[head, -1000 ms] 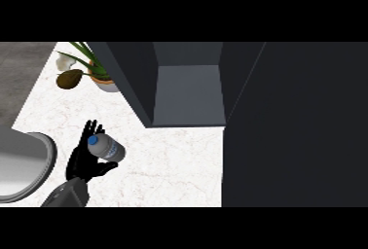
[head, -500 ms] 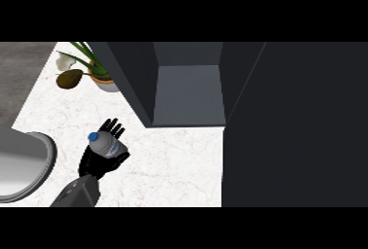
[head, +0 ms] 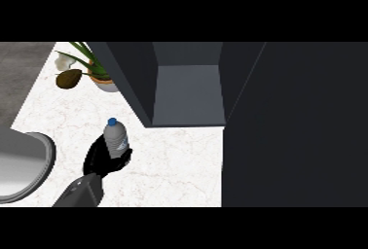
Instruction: Pick up the bottled water, place it into the cabinet and close the cabinet
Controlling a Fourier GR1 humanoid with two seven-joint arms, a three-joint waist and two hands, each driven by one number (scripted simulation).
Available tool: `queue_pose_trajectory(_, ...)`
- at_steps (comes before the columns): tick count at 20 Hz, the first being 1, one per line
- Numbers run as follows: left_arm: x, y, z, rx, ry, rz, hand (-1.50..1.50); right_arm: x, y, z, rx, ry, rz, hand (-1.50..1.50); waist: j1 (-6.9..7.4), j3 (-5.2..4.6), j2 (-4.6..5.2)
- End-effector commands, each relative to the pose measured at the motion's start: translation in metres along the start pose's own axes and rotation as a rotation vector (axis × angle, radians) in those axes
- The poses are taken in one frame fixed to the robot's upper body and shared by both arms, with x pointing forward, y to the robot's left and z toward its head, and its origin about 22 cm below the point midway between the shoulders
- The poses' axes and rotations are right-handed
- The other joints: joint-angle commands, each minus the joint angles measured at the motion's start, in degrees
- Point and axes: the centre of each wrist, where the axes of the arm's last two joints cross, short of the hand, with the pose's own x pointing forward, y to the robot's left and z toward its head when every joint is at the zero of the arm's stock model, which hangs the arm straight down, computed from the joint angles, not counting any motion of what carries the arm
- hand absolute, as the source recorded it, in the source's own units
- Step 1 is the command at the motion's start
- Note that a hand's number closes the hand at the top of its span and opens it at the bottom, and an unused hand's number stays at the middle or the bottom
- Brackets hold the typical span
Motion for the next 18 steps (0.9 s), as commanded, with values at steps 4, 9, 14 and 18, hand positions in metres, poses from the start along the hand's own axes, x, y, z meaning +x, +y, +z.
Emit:
queue_pose_trajectory(4, 0.004, 0.024, 0.022, 0.010, -0.091, 0.024, 1.50, 0.008, -0.002, 0.007, -0.010, 0.010, 0.011, -1.50, 0.54, -0.08, -0.18)
queue_pose_trajectory(9, 0.013, 0.039, 0.032, 0.012, -0.117, 0.022, 1.50, 0.005, -0.010, -0.006, 0.005, 0.011, 0.014, -1.50, 0.75, -0.08, -0.11)
queue_pose_trajectory(14, -0.002, 0.032, 0.046, 0.031, -0.140, 0.100, 1.50, -0.009, -0.014, 0.023, -0.013, 0.015, 0.017, -1.50, 0.44, -0.07, -0.19)
queue_pose_trajectory(18, 0.008, 0.020, 0.038, 0.014, -0.130, 0.100, 1.50, 0.004, 0.002, 0.004, -0.010, 0.006, 0.004, -1.50, 0.94, -0.03, -0.28)
